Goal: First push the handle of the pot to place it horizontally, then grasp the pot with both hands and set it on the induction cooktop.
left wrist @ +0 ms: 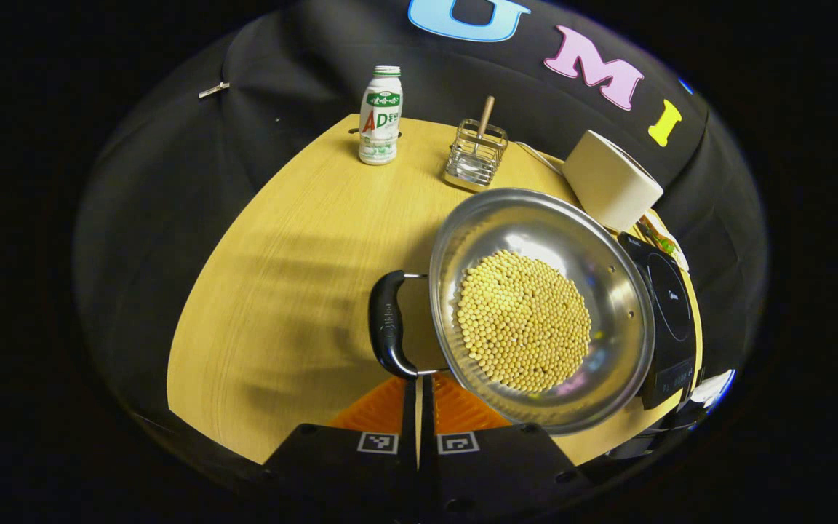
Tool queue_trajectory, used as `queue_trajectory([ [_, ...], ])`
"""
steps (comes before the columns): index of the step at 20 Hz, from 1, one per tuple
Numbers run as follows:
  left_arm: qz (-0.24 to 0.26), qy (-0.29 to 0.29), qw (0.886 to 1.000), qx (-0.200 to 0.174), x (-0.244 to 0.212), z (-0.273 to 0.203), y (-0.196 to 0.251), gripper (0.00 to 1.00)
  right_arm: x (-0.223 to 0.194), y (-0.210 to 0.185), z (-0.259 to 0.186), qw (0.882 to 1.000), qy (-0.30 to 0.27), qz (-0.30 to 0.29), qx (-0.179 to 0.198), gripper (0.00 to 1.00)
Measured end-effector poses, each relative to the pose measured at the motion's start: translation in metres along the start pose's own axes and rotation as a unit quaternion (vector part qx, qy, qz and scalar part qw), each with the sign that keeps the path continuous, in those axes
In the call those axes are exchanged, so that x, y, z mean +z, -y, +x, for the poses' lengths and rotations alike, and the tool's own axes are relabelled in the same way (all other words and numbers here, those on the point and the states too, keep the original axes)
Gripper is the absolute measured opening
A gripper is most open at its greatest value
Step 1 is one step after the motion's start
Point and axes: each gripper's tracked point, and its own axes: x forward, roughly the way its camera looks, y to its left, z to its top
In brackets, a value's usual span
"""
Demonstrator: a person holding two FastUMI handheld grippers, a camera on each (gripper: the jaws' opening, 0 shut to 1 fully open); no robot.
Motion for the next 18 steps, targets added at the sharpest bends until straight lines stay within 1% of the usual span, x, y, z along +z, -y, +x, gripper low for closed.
queue_trajectory([
  [3, 0.01, 0.006, 1.0, 0.008, 0.015, 0.008, -0.009, 0.05, -0.005, 0.004, 0.004, 1.0, -0.008, -0.004, -0.007, 0.98],
  [6, 0.024, 0.009, 1.0, 0.018, 0.027, 0.017, -0.016, 0.05, -0.012, -0.003, 0.009, 1.0, -0.019, 0.003, -0.001, 0.98],
  [7, 0.024, 0.009, 0.999, 0.022, 0.03, 0.021, -0.019, 0.05, -0.015, -0.007, 0.009, 1.0, -0.022, 0.009, 0.005, 1.0],
  [8, 0.023, 0.009, 0.999, 0.024, 0.033, 0.023, -0.02, 0.05, -0.015, -0.01, 0.008, 1.0, -0.022, 0.014, 0.01, 0.99],
  [12, 0.01, 0.017, 1.0, 0.022, 0.036, 0.02, -0.018, 0.05, -0.025, -0.015, 0.014, 0.999, -0.034, 0.015, 0.02, 0.99],
  [13, 0.009, 0.021, 0.999, 0.024, 0.036, 0.016, -0.018, 0.05, -0.026, -0.021, 0.017, 0.999, -0.038, 0.022, 0.028, 0.99],
  [15, 0.011, 0.04, 0.999, 0.034, 0.039, 0.001, -0.02, 0.05, -0.032, -0.045, 0.023, 0.996, -0.047, 0.036, 0.062, 0.99],
  [17, 0.014, 0.079, 0.996, 0.034, 0.052, -0.02, -0.019, 0.05, -0.043, -0.069, 0.034, 0.993, -0.068, 0.043, 0.09, 0.99],
  [18, 0.023, 0.106, 0.994, 0.028, 0.061, -0.034, -0.015, 0.13, -0.044, -0.081, 0.041, 0.991, -0.072, 0.049, 0.103, 0.99],
])
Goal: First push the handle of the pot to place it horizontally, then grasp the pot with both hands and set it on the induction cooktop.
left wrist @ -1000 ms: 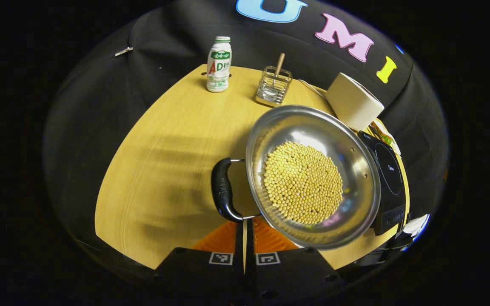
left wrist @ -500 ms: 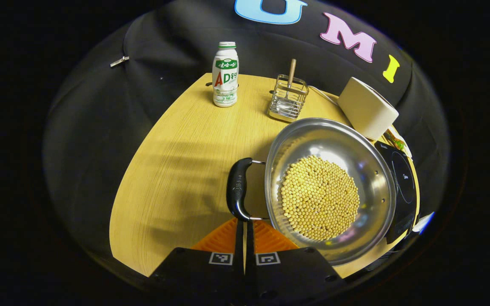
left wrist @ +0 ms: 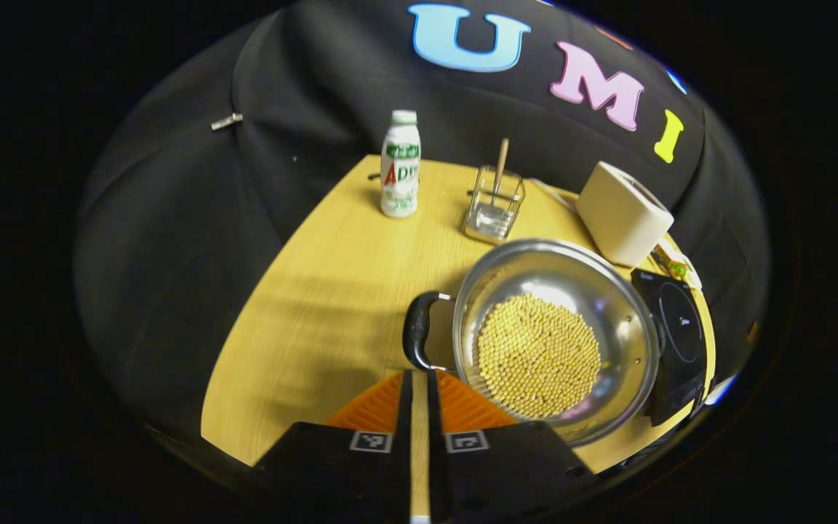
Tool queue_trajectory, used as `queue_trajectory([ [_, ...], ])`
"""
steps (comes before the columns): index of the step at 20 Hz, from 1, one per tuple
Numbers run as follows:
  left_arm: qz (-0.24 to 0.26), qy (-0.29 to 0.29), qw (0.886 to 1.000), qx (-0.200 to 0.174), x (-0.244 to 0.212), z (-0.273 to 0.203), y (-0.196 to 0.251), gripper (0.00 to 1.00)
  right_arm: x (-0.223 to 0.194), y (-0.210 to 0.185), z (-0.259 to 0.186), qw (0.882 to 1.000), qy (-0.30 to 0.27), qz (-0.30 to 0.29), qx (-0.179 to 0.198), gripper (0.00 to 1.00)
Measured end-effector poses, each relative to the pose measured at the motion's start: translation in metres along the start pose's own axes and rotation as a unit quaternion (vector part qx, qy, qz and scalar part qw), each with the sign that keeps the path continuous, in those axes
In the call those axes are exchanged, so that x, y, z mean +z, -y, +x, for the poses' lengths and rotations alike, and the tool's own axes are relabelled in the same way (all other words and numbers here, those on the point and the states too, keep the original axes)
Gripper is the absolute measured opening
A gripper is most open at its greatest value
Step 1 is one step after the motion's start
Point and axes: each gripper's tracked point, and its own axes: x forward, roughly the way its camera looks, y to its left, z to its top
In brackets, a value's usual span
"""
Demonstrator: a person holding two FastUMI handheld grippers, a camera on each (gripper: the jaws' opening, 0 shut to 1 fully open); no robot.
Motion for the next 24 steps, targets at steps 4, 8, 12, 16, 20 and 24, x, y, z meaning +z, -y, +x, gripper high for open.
queue_trajectory([
  [4, 0.025, 0.081, 0.996, -0.006, 0.039, -0.021, 0.001, 0.99, -0.005, -0.045, 0.04, 0.999, -0.015, -0.015, 0.049, 0.99],
  [8, 0.0, 0.092, 0.995, -0.036, 0.043, -0.013, 0.008, 0.96, -0.026, -0.073, 0.08, 0.995, -0.05, -0.028, 0.083, 0.99],
  [12, -0.006, 0.092, 0.994, -0.054, 0.044, -0.001, 0.015, 0.95, -0.048, -0.09, 0.123, 0.991, -0.088, -0.047, 0.084, 0.99],
  [16, 0.008, 0.087, 0.994, -0.069, 0.045, 0.022, 0.025, 0.95, -0.07, -0.1, 0.154, 0.988, -0.118, -0.042, 0.092, 1.0],
  [20, 0.026, 0.089, 0.991, -0.095, 0.041, 0.044, 0.043, 0.95, -0.083, -0.104, 0.179, 0.987, -0.13, -0.016, 0.091, 0.99],
  [24, 0.048, 0.081, 0.991, -0.098, 0.038, 0.06, 0.044, 0.95, -0.099, -0.111, 0.193, 0.983, -0.152, -0.013, 0.101, 0.99],
])
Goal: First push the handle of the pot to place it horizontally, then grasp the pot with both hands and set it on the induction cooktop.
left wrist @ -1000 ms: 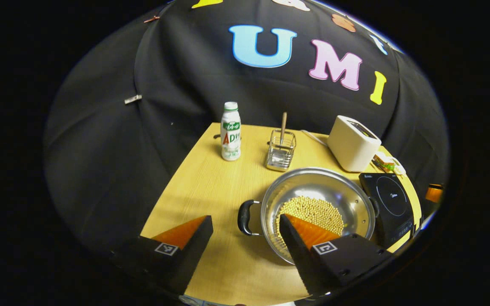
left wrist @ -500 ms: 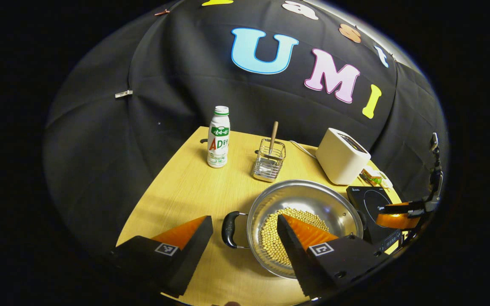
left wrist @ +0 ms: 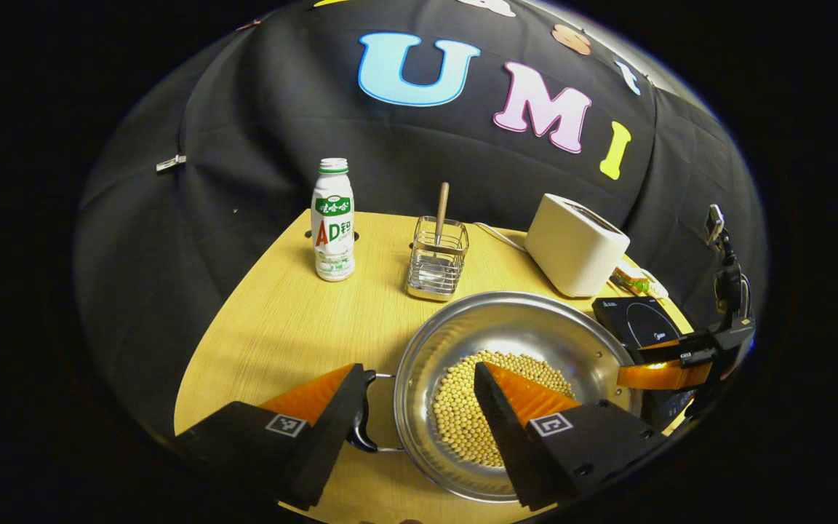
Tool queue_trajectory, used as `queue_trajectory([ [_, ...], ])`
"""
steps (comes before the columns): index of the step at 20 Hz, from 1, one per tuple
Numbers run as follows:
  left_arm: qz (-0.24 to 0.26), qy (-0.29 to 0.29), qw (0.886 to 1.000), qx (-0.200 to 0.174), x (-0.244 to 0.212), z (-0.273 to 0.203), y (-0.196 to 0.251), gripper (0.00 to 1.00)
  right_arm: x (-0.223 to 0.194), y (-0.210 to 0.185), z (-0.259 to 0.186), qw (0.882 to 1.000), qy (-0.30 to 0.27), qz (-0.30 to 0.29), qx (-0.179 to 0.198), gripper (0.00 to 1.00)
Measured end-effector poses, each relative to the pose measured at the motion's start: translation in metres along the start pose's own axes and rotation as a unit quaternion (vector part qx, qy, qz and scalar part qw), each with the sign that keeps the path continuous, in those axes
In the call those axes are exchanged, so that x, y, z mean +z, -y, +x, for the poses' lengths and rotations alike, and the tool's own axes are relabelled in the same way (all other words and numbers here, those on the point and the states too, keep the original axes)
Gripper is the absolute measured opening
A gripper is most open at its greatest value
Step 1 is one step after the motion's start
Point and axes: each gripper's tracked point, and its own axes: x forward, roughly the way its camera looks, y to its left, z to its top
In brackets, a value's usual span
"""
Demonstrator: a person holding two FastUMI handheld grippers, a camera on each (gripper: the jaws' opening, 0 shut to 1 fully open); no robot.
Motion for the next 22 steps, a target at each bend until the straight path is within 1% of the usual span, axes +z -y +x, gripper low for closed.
queue_trajectory([
  [1, 0.008, 0.0, 1.0, -0.003, 0.001, 0.003, 0.0, 0.96, -0.001, 0.0, 0.004, 1.0, -0.002, 0.0, 0.0, 0.99],
  [2, 0.017, -0.003, 1.0, 0.001, 0.002, 0.007, -0.004, 0.96, -0.002, -0.001, 0.007, 1.0, -0.006, -0.001, 0.001, 0.94],
  [3, 0.024, -0.01, 1.0, 0.008, 0.001, 0.007, -0.009, 0.96, -0.003, -0.003, 0.011, 1.0, -0.009, 0.0, 0.005, 0.99],
  [4, 0.027, -0.008, 0.999, 0.018, 0.001, 0.006, -0.014, 0.95, -0.004, -0.004, 0.015, 1.0, -0.012, 0.002, 0.007, 0.99],
  [5, 0.023, -0.004, 0.999, 0.025, 0.003, 0.006, -0.018, 0.95, -0.004, -0.005, 0.017, 1.0, -0.013, 0.004, 0.007, 0.99],
  [6, 0.016, -0.007, 0.999, 0.028, -0.001, 0.005, -0.02, 0.93, -0.004, -0.006, 0.019, 1.0, -0.014, 0.007, 0.009, 0.99],
  [7, 0.009, -0.018, 0.999, 0.033, -0.008, 0.004, -0.025, 0.96, -0.005, -0.007, 0.021, 1.0, -0.017, 0.011, 0.012, 0.94],
  [8, 0.003, -0.028, 0.999, 0.04, -0.014, 0.005, -0.033, 0.95, -0.006, -0.009, 0.023, 1.0, -0.02, 0.015, 0.015, 0.94],
  [9, -0.007, -0.034, 0.999, 0.04, -0.018, 0.008, -0.035, 0.96, -0.008, -0.012, 0.026, 0.999, -0.025, 0.018, 0.019, 0.99],
  [10, -0.017, -0.043, 0.998, 0.035, -0.025, 0.013, -0.034, 0.95, -0.009, -0.012, 0.03, 0.999, -0.027, 0.016, 0.018, 0.99],
  [12, -0.03, -0.066, 0.997, 0.017, -0.038, 0.02, -0.027, 0.96, -0.009, -0.007, 0.035, 1.0, -0.027, 0.01, 0.011, 0.95],
  [14, -0.042, -0.082, 0.996, 0.0, -0.046, 0.03, -0.019, 0.95, -0.008, -0.006, 0.04, 0.999, -0.027, 0.015, 0.008, 0.9],
  [15, -0.043, -0.086, 0.995, 0.004, -0.046, 0.034, -0.02, 0.95, -0.007, -0.006, 0.043, 0.999, -0.028, 0.021, 0.004, 0.87],
  [17, -0.031, -0.097, 0.995, 0.012, -0.048, 0.038, -0.026, 0.91, -0.007, -0.002, 0.049, 0.999, -0.033, 0.026, -0.005, 0.83],
  [18, -0.027, -0.105, 0.994, 0.013, -0.052, 0.039, -0.027, 0.86, -0.009, 0.001, 0.052, 0.999, -0.037, 0.025, -0.005, 0.82],
  [19, -0.025, -0.115, 0.993, 0.014, -0.056, 0.04, -0.03, 0.84, -0.009, 0.0, 0.057, 0.999, -0.036, 0.026, -0.001, 0.71],
  [20, -0.027, -0.121, 0.992, 0.013, -0.06, 0.042, -0.032, 0.8, -0.009, -0.001, 0.058, 0.999, -0.036, 0.025, 0.006, 0.66],
  [21, -0.033, -0.124, 0.992, 0.011, -0.062, 0.043, -0.033, 0.77, -0.007, -0.001, 0.058, 0.999, -0.034, 0.023, 0.007, 0.71],
  [22, -0.037, -0.119, 0.992, 0.008, -0.062, 0.042, -0.033, 0.72, -0.007, -0.002, 0.059, 0.999, -0.034, 0.021, 0.009, 0.71],
])
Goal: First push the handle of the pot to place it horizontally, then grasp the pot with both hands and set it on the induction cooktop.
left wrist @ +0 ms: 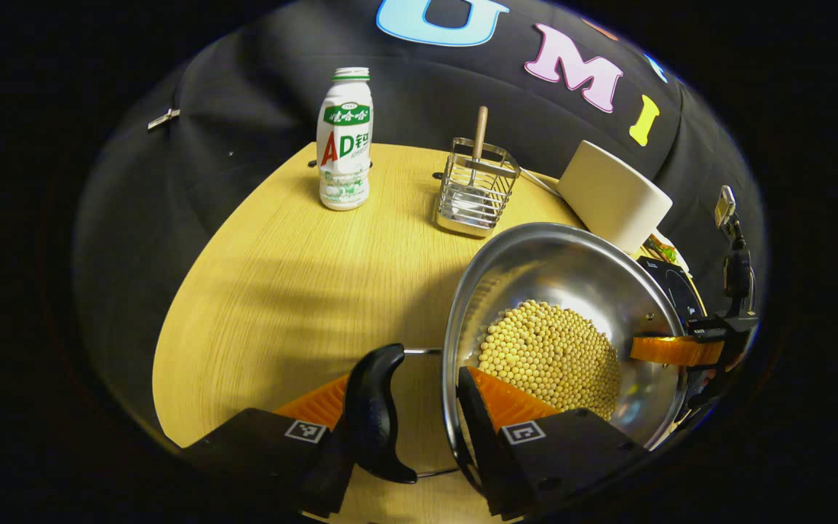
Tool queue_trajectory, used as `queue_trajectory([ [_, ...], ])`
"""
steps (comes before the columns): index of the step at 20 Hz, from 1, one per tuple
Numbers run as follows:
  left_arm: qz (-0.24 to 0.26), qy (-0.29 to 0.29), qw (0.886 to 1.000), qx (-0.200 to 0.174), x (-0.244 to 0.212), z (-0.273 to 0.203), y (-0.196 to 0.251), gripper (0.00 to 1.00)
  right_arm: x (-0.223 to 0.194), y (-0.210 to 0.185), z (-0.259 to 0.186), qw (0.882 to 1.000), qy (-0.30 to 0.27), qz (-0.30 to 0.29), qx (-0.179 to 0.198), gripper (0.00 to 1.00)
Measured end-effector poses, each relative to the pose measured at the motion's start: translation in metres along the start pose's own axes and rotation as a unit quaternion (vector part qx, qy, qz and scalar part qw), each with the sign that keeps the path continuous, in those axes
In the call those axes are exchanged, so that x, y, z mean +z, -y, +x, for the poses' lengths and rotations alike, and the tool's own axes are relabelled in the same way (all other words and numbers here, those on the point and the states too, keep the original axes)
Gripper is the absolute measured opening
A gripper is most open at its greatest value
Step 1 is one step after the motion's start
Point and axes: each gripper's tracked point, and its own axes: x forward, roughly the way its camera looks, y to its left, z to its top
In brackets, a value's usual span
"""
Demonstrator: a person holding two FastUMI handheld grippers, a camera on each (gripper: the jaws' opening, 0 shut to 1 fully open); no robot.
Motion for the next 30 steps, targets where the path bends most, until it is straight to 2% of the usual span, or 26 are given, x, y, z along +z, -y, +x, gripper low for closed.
queue_trajectory([
  [6, -0.018, -0.011, 1.0, 0.003, -0.005, -0.003, -0.001, 0.69, 0.001, 0.005, 0.002, 0.999, -0.016, 0.037, -0.015, 0.64],
  [7, -0.022, -0.013, 1.0, 0.005, -0.007, -0.005, 0.0, 0.69, 0.001, 0.005, 0.001, 0.999, -0.019, 0.039, -0.017, 0.58],
  [11, -0.046, 0.005, 0.999, 0.013, -0.009, -0.01, -0.001, 0.64, -0.004, 0.002, 0.0, 0.999, -0.026, 0.023, -0.012, 0.6],
  [14, -0.041, -0.004, 0.999, 0.023, -0.017, -0.023, 0.002, 0.63, -0.012, 0.001, -0.009, 0.999, -0.032, 0.024, -0.009, 0.59],
  [15, -0.038, -0.003, 0.999, 0.027, -0.016, -0.029, 0.004, 0.63, -0.013, -0.002, -0.014, 0.999, -0.032, 0.022, -0.004, 0.56],
  [17, -0.039, -0.004, 0.999, 0.031, -0.013, -0.042, 0.009, 0.63, -0.008, -0.002, -0.029, 1.0, -0.026, 0.017, 0.001, 0.6],
  [21, -0.055, 0.004, 0.998, 0.024, 0.001, -0.068, 0.046, 0.63, 0.021, 0.012, -0.074, 1.0, -0.003, -0.002, 0.002, 0.59],
  [22, -0.054, 0.01, 0.998, 0.023, 0.006, -0.072, 0.058, 0.63, 0.027, 0.02, -0.087, 1.0, 0.002, -0.001, 0.0, 0.55],
  [23, -0.049, 0.014, 0.998, 0.022, 0.011, -0.074, 0.071, 0.63, 0.032, 0.029, -0.097, 1.0, 0.006, 0.001, 0.0, 0.59],
  [30, -0.034, 0.014, 0.999, 0.004, 0.027, -0.071, 0.172, 0.63, 0.048, 0.115, -0.154, 1.0, 0.02, 0.015, -0.014, 0.59],
])
